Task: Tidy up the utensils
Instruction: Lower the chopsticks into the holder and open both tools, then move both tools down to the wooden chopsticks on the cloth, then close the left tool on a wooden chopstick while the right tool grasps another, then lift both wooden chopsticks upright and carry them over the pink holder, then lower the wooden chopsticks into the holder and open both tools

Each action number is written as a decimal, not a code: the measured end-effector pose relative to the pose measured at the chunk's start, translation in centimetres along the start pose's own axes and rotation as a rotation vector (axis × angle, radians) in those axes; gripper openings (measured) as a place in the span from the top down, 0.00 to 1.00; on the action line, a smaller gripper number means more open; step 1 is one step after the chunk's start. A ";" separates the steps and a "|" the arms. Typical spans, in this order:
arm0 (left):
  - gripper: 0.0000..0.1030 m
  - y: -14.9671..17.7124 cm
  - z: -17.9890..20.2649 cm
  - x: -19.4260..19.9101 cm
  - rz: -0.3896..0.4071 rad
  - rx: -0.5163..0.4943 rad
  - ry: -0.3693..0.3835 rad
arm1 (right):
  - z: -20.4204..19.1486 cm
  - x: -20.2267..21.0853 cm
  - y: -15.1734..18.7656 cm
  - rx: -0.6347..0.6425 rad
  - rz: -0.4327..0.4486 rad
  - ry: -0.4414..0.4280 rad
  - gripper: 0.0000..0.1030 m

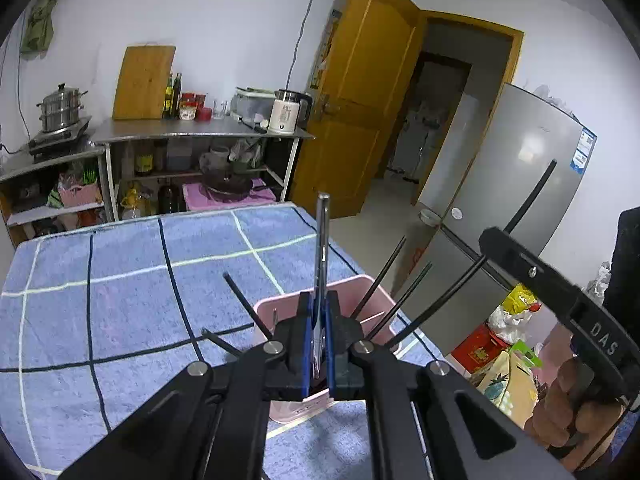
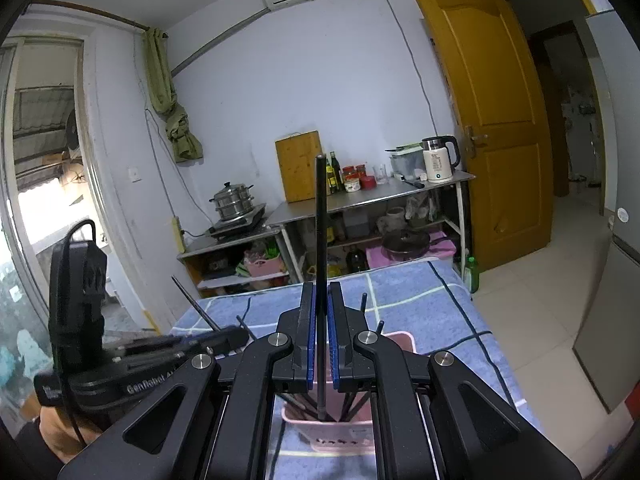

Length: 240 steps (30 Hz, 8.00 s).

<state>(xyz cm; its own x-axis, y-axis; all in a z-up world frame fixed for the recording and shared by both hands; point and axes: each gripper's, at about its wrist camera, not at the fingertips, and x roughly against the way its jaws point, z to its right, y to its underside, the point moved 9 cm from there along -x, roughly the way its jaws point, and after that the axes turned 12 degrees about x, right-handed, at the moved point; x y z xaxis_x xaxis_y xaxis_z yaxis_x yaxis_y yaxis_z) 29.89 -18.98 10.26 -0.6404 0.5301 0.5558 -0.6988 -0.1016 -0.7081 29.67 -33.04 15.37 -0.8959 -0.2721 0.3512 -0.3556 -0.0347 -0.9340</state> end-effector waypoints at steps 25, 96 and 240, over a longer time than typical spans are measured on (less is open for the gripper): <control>0.94 5.6 -3.0 -3.9 -0.085 0.022 -0.058 | -0.6 -5.4 7.1 0.025 -0.193 -0.014 0.95; 0.90 17.2 -18.0 -2.3 -0.195 0.082 -0.328 | -12.3 -7.5 20.9 0.101 -0.475 -0.207 0.85; 0.95 0.1 -1.2 -0.8 -0.004 -0.011 -0.025 | -2.0 -4.4 4.6 0.170 -0.177 0.028 0.95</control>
<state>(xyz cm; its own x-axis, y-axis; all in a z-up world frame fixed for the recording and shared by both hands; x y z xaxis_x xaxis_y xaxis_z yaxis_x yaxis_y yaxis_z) 30.72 -18.38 9.27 -0.6453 0.5090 0.5696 -0.6982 -0.0904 -0.7102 31.45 -30.04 9.69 -0.8318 -0.2204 0.5094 -0.4594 -0.2416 -0.8548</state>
